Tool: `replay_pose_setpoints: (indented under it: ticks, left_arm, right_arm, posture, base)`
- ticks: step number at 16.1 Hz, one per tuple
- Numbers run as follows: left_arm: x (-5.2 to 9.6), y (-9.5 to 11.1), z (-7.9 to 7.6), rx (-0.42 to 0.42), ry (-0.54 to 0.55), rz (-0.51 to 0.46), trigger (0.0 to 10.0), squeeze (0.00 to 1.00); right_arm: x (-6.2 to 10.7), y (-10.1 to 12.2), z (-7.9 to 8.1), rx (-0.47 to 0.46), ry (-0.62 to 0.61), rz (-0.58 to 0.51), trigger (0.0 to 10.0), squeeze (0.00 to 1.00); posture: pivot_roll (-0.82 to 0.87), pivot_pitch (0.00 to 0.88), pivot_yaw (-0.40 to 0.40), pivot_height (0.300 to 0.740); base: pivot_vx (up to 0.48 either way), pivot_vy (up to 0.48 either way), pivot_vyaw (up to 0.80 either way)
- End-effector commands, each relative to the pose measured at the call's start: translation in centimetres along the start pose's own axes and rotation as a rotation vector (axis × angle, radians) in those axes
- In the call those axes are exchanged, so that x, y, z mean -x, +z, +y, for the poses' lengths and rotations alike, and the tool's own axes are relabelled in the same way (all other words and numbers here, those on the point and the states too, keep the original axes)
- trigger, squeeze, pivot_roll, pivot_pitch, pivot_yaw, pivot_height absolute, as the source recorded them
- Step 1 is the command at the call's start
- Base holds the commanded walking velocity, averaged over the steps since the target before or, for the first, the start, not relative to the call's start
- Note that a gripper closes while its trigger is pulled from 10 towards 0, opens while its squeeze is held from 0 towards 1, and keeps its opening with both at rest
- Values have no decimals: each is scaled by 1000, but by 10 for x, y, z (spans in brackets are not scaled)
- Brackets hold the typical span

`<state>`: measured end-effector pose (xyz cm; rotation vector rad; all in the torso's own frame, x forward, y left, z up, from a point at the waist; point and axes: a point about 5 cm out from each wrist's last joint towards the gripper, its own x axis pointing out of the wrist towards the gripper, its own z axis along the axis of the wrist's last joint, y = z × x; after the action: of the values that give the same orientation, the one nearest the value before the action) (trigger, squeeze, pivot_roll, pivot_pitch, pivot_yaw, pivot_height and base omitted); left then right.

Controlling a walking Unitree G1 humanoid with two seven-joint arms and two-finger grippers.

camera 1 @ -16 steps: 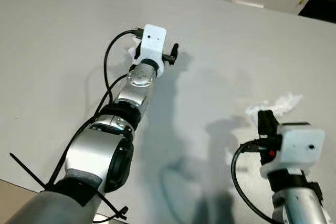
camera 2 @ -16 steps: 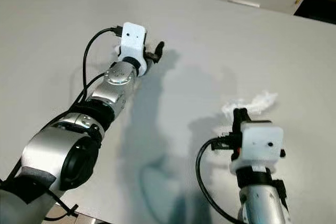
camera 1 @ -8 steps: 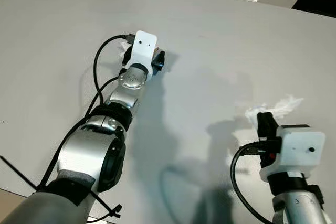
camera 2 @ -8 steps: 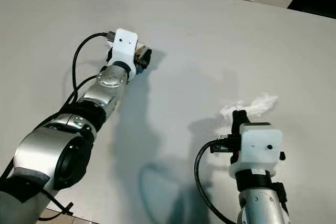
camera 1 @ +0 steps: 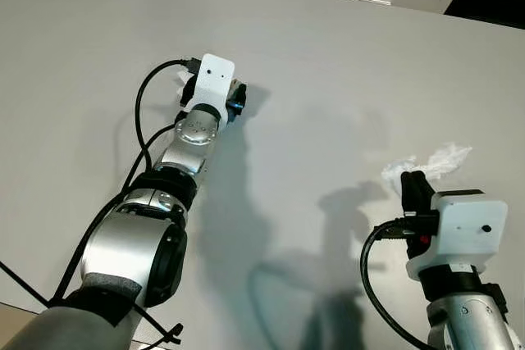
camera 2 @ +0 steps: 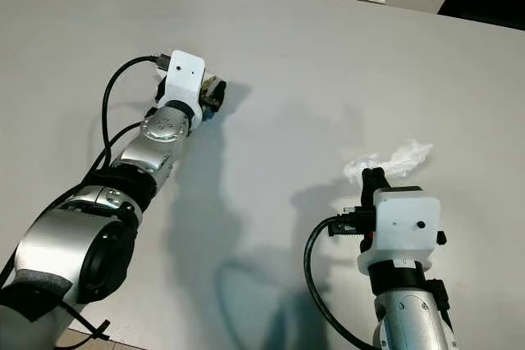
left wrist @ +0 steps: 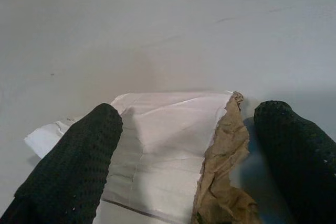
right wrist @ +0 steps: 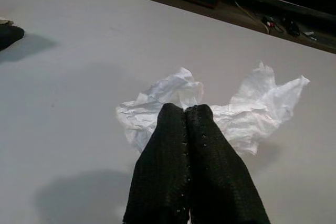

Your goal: Picking trash to rubbish bin

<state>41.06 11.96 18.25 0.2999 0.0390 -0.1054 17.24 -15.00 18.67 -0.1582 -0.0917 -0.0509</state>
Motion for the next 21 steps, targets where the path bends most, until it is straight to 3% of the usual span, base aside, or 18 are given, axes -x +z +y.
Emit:
replay_pose_setpoints:
  ticks: [1,5,11,17,21]
  left_arm:
    - [25,-83,-3,-46,-37,345,10000,0]
    - [36,-104,9,-65,-27,402,10000,0]
    - [42,-114,1,-8,-83,383,10000,0]
    - [53,-128,8,18,-81,397,10000,0]
    - [64,-129,9,36,-108,351,10000,0]
  right_arm:
    - [1,-3,-2,4,-3,23,10000,0]
    - [-1,-4,-3,7,2,23,10000,0]
    - [-9,-5,-4,10,23,8,10000,0]
    - [-17,-6,-3,7,50,-6,10000,0]
    - [-19,-7,-3,5,62,-9,10000,0]
  posture:
    - [-131,319,-34,740]
    - [-116,318,-29,740]
    - [-58,298,-35,740]
    - [-15,289,-38,740]
    - [16,288,-40,740]
  base:
    - [0,0,0]
    - [0,0,0]
    - [0,0,0]
    - [0,0,0]
    - [0,0,0]
